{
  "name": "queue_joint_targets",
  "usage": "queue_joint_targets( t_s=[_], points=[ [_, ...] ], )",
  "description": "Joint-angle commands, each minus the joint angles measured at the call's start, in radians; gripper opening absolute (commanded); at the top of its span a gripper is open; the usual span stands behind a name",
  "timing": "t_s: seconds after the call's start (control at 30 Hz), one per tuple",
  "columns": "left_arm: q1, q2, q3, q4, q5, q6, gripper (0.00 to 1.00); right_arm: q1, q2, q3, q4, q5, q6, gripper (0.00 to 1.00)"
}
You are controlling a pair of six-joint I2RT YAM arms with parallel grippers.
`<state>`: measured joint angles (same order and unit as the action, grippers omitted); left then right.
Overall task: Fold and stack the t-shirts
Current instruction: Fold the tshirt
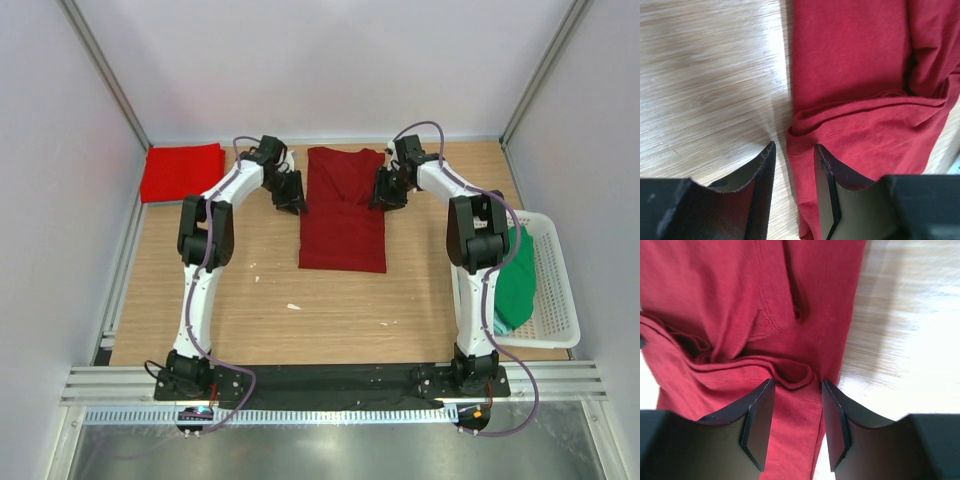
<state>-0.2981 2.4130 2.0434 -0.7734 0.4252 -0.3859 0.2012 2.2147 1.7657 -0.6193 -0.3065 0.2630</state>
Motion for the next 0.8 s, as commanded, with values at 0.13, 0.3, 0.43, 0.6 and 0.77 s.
queue_joint_targets(
  t_s=[0.13,0.3,0.43,0.6,0.77],
  points=[
    [-0.001,0.001,0.027,0.043,0.041,-0.022,0.33,0.02,0.019,0.067,-0.026,0.018,-0.024,0.47],
    [0.001,0.027,0.054,0.043,0.053,-0.036,0.31,0.021,0.023,0.072,-0.02,0.024,-0.019,0.45],
    [-0.001,0.04,0.055,0.074,0.07,-0.07,0.25,0.021,0.029,0.083,-0.017,0.037,-0.021,0.42],
    [0.004,0.035,0.067,0.097,0.078,-0.097,0.0,0.021,0.049,0.121,-0.04,0.043,-0.025,0.12],
    [0.004,-0.061,0.014,0.126,0.049,-0.111,0.0,0.021,-0.016,0.104,-0.066,0.081,-0.019,0.01]
  ],
)
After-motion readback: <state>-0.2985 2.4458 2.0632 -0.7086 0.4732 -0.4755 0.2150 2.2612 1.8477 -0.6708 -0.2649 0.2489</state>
